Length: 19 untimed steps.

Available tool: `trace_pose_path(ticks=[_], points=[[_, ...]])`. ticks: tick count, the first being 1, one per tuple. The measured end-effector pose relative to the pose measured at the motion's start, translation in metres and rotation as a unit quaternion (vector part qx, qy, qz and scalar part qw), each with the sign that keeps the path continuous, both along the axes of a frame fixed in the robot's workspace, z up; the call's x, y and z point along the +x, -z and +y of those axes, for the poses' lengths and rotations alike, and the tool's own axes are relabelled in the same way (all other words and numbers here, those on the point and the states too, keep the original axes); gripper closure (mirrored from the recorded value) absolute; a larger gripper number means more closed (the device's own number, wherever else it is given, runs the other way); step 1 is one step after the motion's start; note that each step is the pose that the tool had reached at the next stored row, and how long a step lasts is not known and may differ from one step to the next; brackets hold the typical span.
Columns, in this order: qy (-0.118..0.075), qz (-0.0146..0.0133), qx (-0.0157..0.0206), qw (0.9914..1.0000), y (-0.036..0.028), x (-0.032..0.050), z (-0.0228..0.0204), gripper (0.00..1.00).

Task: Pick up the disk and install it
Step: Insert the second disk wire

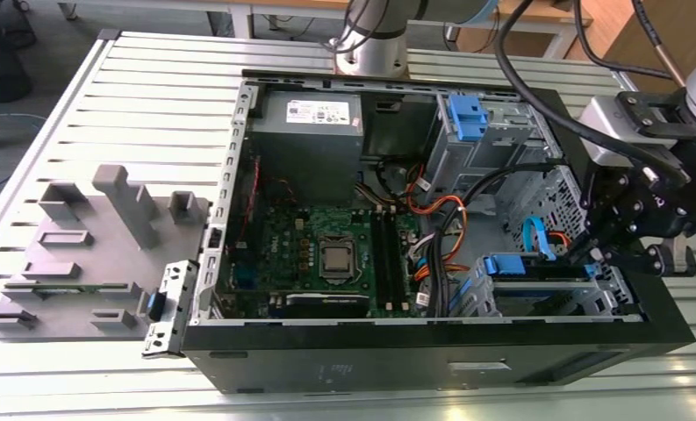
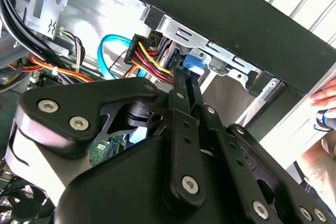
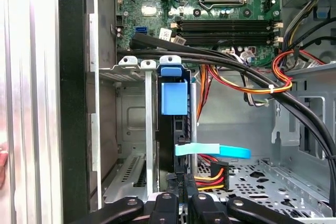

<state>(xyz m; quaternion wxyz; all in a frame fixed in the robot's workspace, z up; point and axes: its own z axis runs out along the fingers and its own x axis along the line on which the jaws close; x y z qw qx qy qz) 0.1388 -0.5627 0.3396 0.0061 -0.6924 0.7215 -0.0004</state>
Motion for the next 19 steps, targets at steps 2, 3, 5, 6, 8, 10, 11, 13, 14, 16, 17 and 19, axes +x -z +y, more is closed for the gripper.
trace_pose_path(ticks=[2,3,5,6,8,10,11,13,14,16,17,19], points=[[0.000,0.0000,-0.0001,1.00000,0.0000,-0.0010,0.0012,0.84],[0.000,0.0000,0.0000,1.00000,0.0001,-0.0012,0.0018,0.84],[0.000,0.0000,-0.0001,1.00000,0.0002,-0.0017,0.0026,0.84],[0.000,0.0000,-0.0001,1.00000,0.0004,-0.0022,0.0033,0.84],[0.000,0.0000,0.0000,1.00000,0.0006,-0.0031,0.0045,0.84],[0.000,0.0000,0.0000,1.00000,0.0008,-0.0042,0.0045,0.84],[0.000,0.0000,0.0000,1.00000,0.0008,-0.0048,0.0046,0.84],[0.000,0.0000,-0.0001,1.00000,0.0009,-0.0057,0.0046,0.84],[0.000,0.0000,-0.0001,1.00000,0.0010,-0.0058,0.0046,0.84],[0.000,-0.0001,-0.0001,1.00000,0.0011,-0.0058,0.0046,0.84],[0.000,-0.0001,-0.0001,1.00000,0.0012,-0.0059,0.0046,0.84],[0.000,-0.0002,-0.0001,1.00000,0.0017,-0.0061,0.0047,0.84]])
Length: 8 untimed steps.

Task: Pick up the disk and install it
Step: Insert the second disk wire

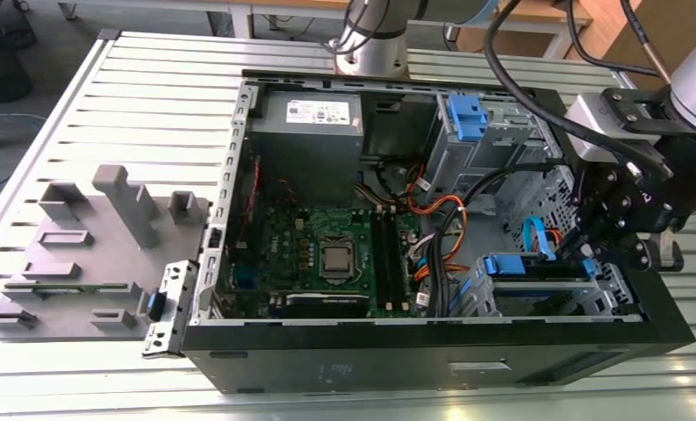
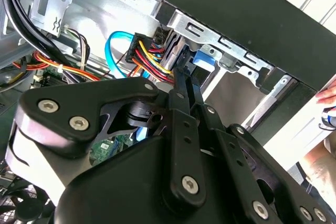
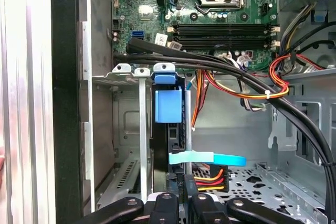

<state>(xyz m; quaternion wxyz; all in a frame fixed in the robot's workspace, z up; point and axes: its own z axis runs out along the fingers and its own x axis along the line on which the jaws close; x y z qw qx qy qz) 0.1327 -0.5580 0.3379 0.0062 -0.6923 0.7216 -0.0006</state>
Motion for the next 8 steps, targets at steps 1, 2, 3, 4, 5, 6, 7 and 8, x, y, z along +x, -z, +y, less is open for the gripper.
trace_pose_path(ticks=[1,2,3,4,5,6,7,8], points=[[0.000,-0.0001,0.0000,1.00000,0.0001,-0.0002,-0.0001,0.84],[0.000,-0.0001,0.0000,1.00000,0.0003,-0.0002,-0.0001,0.84],[0.000,-0.0002,0.0000,1.00000,0.0004,-0.0002,-0.0001,0.84],[-0.001,-0.0002,0.0000,1.00000,0.0005,-0.0003,-0.0002,0.84],[-0.001,-0.0003,0.0001,1.00000,0.0006,-0.0003,-0.0002,0.84],[-0.002,-0.0004,0.0001,1.00000,0.0006,-0.0005,-0.0003,0.84],[-0.002,-0.0006,0.0002,1.00000,0.0007,-0.0008,-0.0003,0.84],[-0.002,-0.0007,0.0002,1.00000,0.0008,-0.0012,-0.0004,0.84]])
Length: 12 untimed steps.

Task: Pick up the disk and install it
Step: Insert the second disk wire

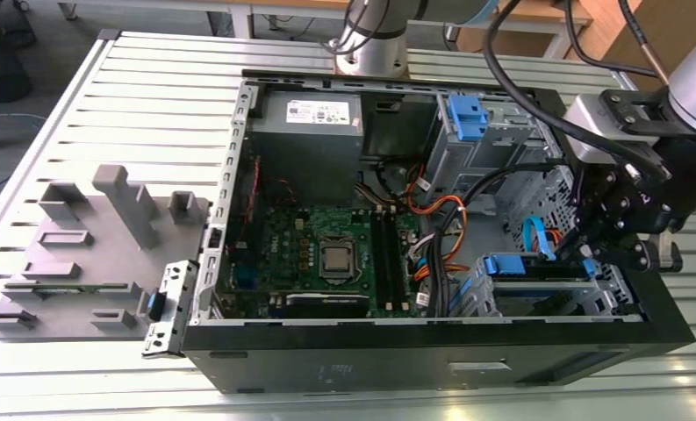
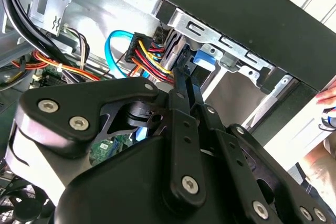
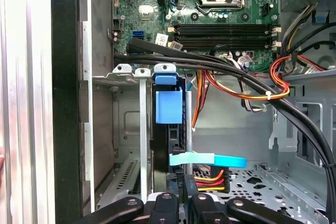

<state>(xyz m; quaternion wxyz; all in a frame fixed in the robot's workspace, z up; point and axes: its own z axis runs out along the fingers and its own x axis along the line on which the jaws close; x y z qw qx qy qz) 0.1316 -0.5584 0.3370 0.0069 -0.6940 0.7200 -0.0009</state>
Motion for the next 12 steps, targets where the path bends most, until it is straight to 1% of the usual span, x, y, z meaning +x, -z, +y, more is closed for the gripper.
trace_pose_path(ticks=[4,12], points=[[-0.001,-0.0003,-0.0002,1.00000,0.0003,-0.0005,-0.0001,0.84],[-0.002,-0.0003,-0.0001,1.00000,0.0029,-0.0007,-0.0003,0.84]])
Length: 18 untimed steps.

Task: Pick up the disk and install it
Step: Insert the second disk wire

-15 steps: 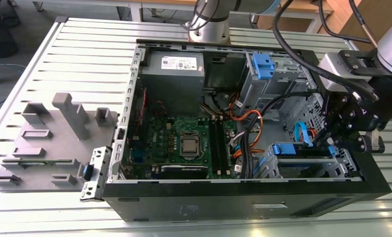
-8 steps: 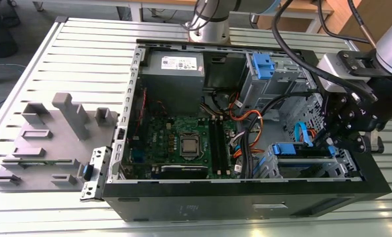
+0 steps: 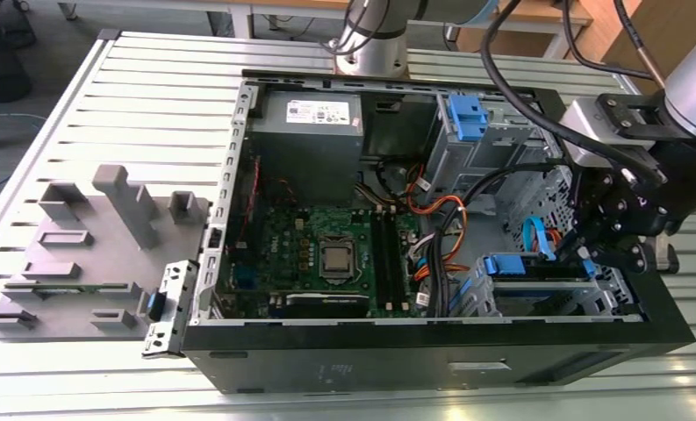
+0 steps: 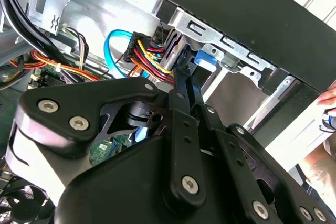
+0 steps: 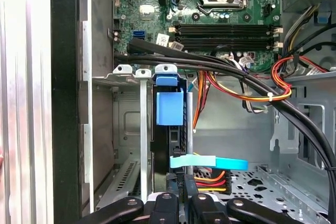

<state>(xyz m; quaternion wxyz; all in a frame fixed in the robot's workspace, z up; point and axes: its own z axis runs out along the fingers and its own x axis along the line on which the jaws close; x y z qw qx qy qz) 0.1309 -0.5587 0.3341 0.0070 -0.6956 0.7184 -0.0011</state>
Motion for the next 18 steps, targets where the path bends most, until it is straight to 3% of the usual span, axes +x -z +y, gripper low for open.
trace_pose_path(ticks=[18], points=[[0.000,0.0000,-0.0004,1.00000,0.0058,-0.0001,0.0000,0.84]])
